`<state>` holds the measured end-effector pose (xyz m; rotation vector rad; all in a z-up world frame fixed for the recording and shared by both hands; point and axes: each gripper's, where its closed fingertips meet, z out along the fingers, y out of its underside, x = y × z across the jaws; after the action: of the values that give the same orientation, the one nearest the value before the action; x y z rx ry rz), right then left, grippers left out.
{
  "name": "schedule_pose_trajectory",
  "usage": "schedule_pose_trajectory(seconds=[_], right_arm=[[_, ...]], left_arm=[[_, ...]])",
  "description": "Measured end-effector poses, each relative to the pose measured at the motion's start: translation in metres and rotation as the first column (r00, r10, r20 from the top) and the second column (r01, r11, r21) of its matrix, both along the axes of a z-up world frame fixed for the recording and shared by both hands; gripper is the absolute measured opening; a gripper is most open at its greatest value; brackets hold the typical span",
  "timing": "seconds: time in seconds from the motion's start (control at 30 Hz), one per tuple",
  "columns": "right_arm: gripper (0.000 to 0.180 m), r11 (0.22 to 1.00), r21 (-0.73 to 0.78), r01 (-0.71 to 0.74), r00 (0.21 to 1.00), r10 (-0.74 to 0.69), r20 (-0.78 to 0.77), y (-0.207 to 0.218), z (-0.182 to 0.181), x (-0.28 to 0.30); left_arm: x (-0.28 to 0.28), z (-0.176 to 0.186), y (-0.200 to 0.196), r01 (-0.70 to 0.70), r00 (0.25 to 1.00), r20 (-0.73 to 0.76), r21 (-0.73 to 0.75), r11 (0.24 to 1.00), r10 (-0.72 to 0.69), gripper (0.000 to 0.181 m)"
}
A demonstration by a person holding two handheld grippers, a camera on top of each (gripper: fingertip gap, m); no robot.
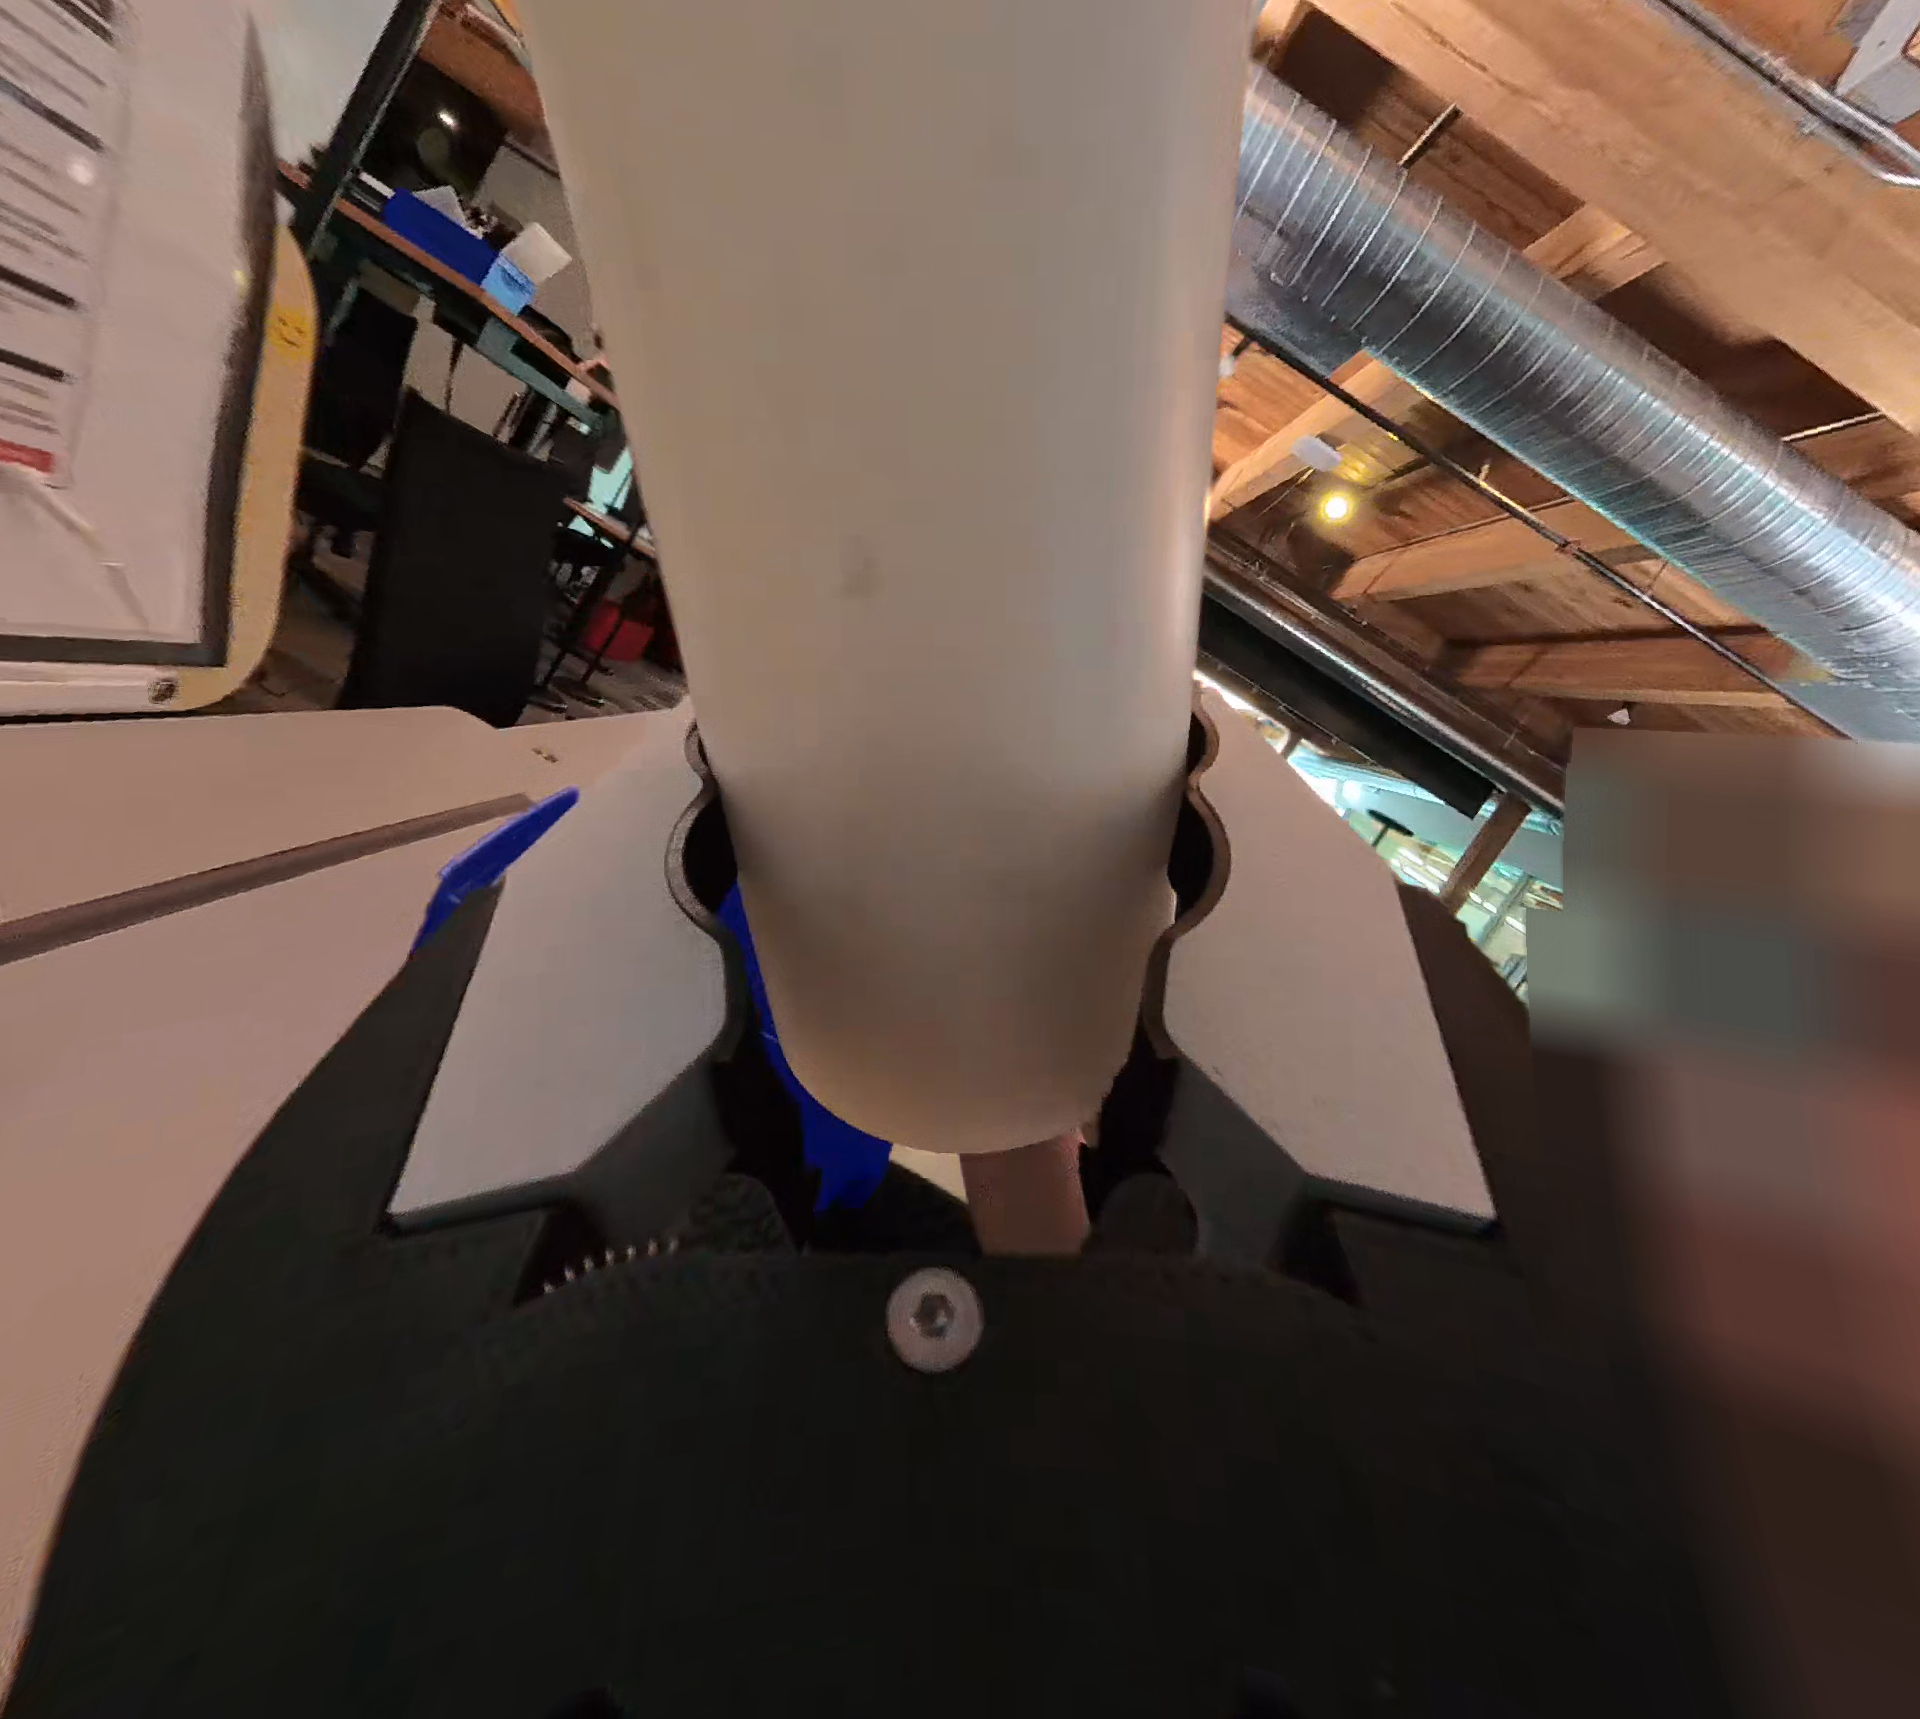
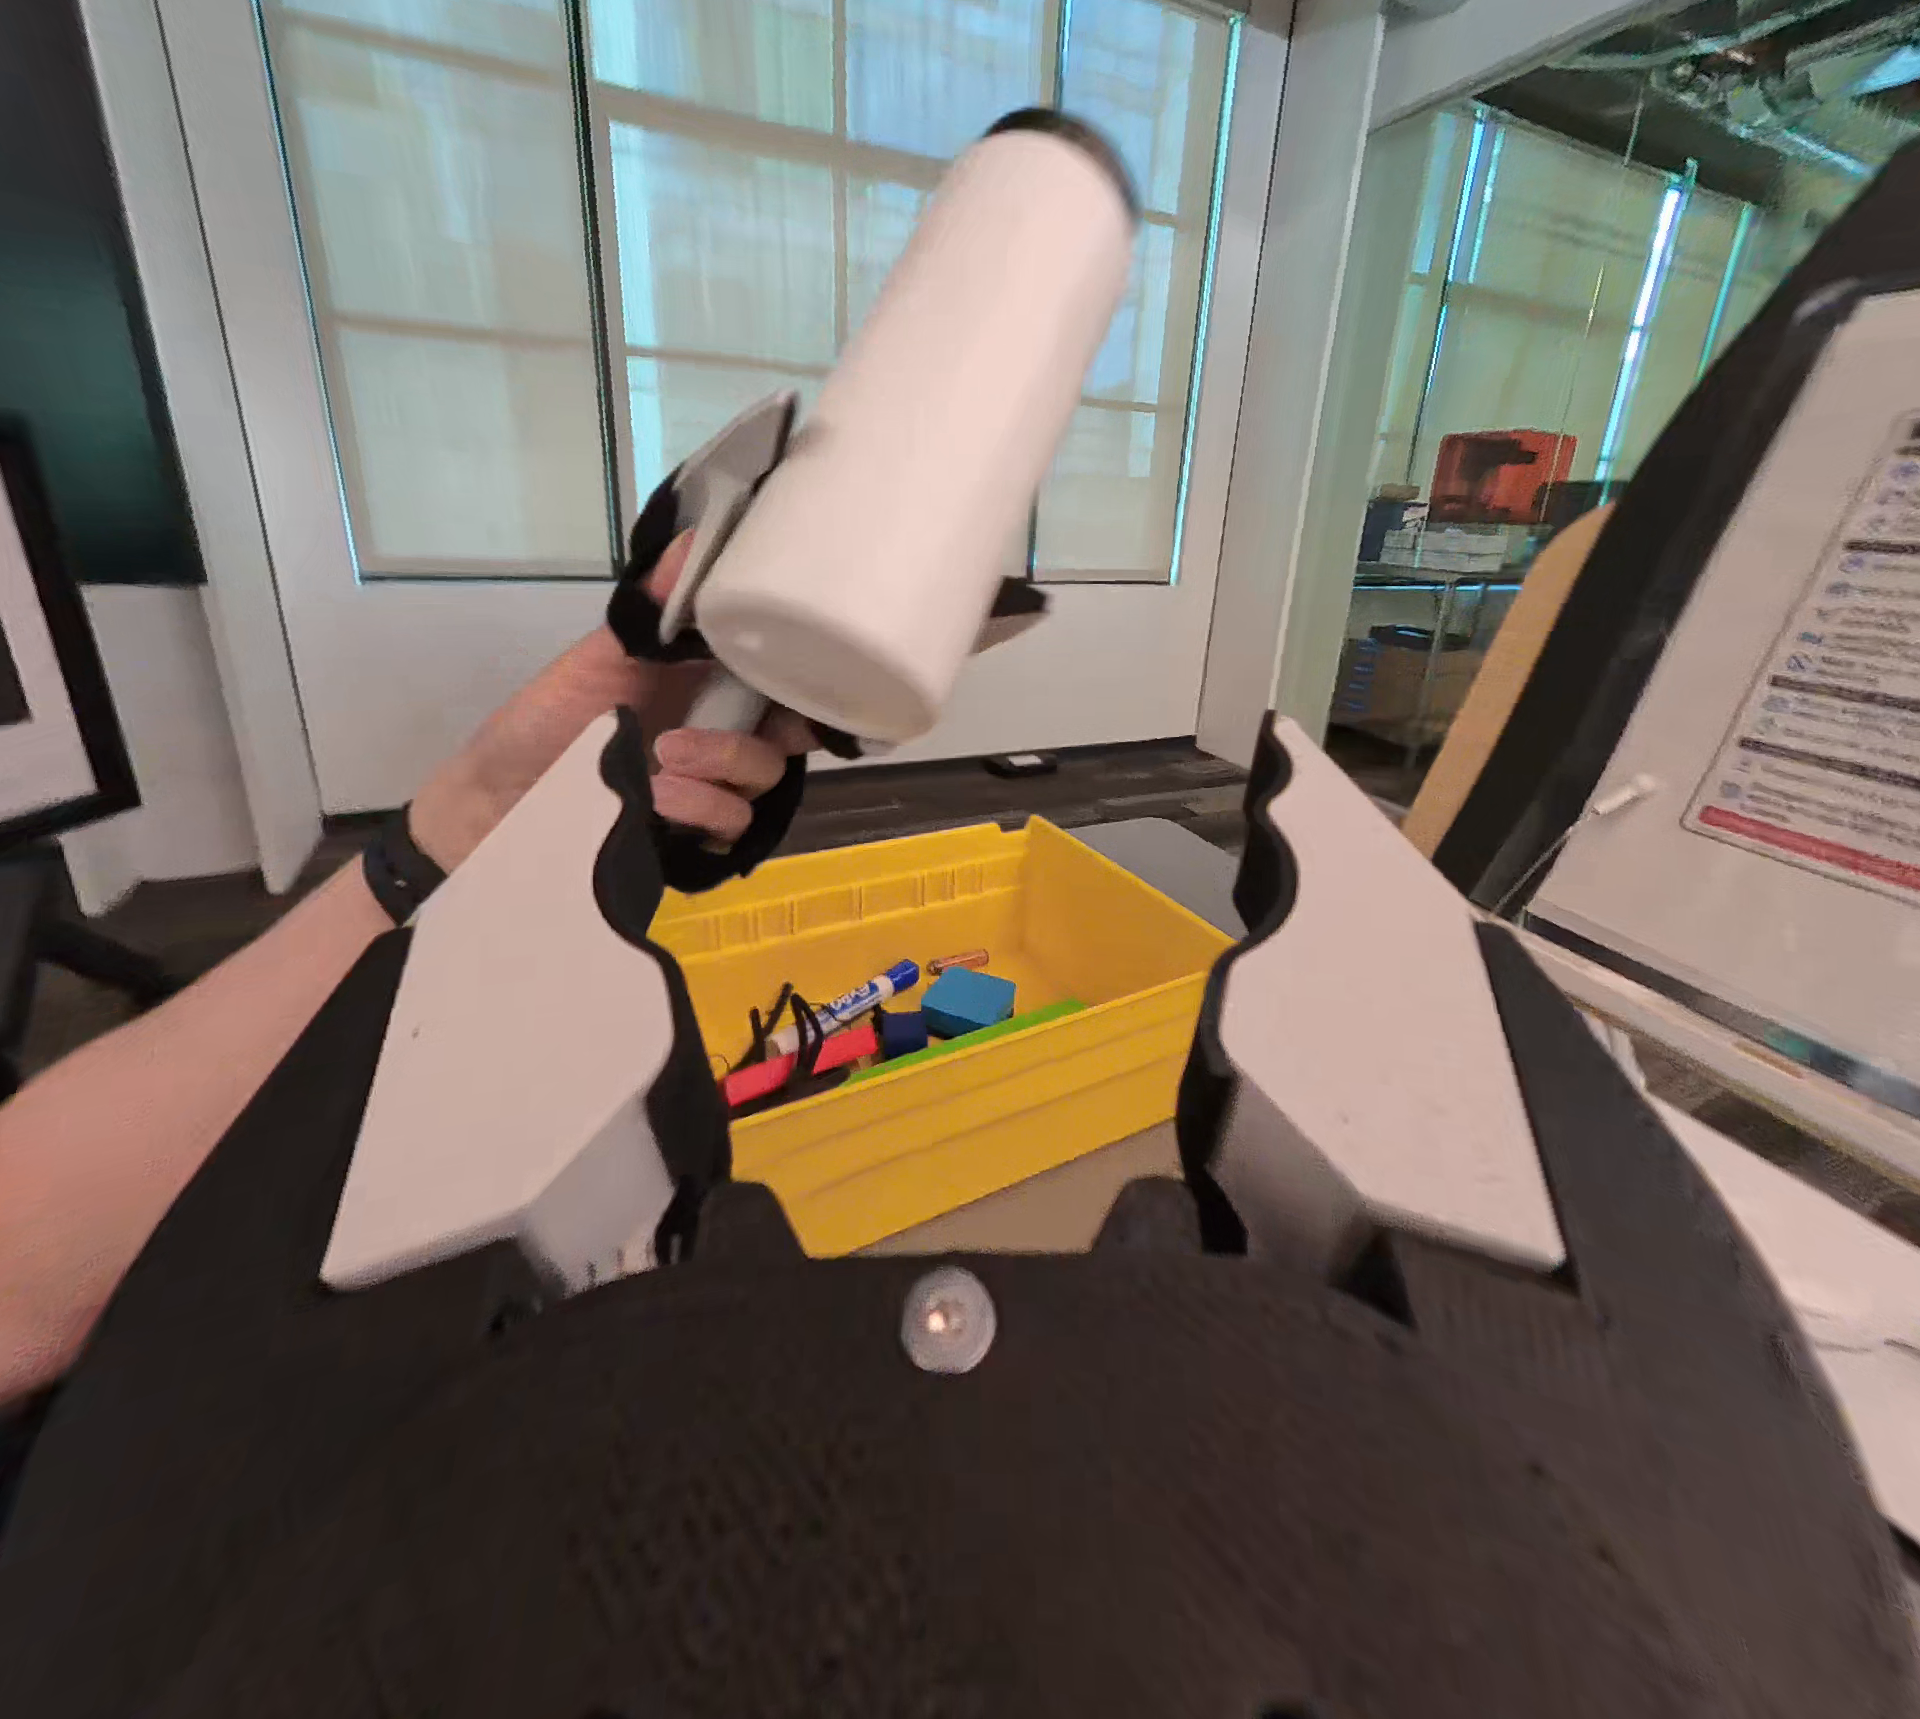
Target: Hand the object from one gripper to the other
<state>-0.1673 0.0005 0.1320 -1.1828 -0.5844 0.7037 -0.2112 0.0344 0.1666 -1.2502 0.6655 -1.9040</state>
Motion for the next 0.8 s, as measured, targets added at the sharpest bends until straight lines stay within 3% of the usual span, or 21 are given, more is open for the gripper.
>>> schedule_pose_trajectory(seconds=[0.1,0.2,0.33,0.47,0.5,0.57,0.63,0.67,0.7,0.8], right_arm=[[0.113,0.998,-0.007,-0.061,0.998,0.061,0.005,-0.012,-0.001,-0.021],[0.113,0.974,-0.126,-0.187,0.975,0.168,-0.148,-0.017,0.010,-0.013],[0.112,0.970,-0.157,-0.186,0.959,0.145,-0.243,-0.011,0.026,0.026],[0.117,0.950,-0.252,-0.183,0.960,0.117,-0.256,-0.001,0.019,0.044],[0.115,0.937,-0.285,-0.201,0.957,0.125,-0.264,0.002,0.015,0.044],[0.083,0.890,-0.350,-0.293,0.939,0.200,-0.279,-0.003,0.009,0.046],[0.082,0.865,-0.385,-0.321,0.929,0.208,-0.305,0.000,0.010,0.064],[0.082,0.875,-0.369,-0.312,0.925,0.192,-0.327,0.001,0.016,0.082],[0.082,0.889,-0.364,-0.280,0.927,0.151,-0.344,0.002,0.022,0.106],[0.082,0.907,-0.418,-0.050,0.964,-0.066,-0.259,0.001,0.019,0.188]], left_arm=[[0.032,-0.011,-0.015,0.029,0.998,-0.059,0.057,0.998,-0.025,0.085],[0.056,-0.028,-0.031,0.062,0.981,-0.189,0.162,0.985,-0.030,0.085],[0.081,-0.056,-0.046,0.091,0.931,-0.363,0.305,0.948,0.028,0.085],[0.104,-0.082,-0.067,0.175,0.870,-0.488,0.430,0.886,0.064,0.085],[0.109,-0.091,-0.069,0.181,0.843,-0.527,0.468,0.865,0.109,0.085],[0.116,-0.111,-0.064,0.174,0.763,-0.599,0.551,0.816,0.242,0.087],[0.118,-0.116,-0.068,0.171,0.731,-0.609,0.600,0.781,0.307,0.104],[0.118,-0.115,-0.067,0.157,0.719,-0.603,0.625,0.764,0.346,0.120],[0.116,-0.114,-0.066,0.148,0.703,-0.604,0.642,0.752,0.376,0.125],[0.107,-0.111,-0.073,0.178,0.680,-0.635,0.628,0.757,0.366,0.126]])
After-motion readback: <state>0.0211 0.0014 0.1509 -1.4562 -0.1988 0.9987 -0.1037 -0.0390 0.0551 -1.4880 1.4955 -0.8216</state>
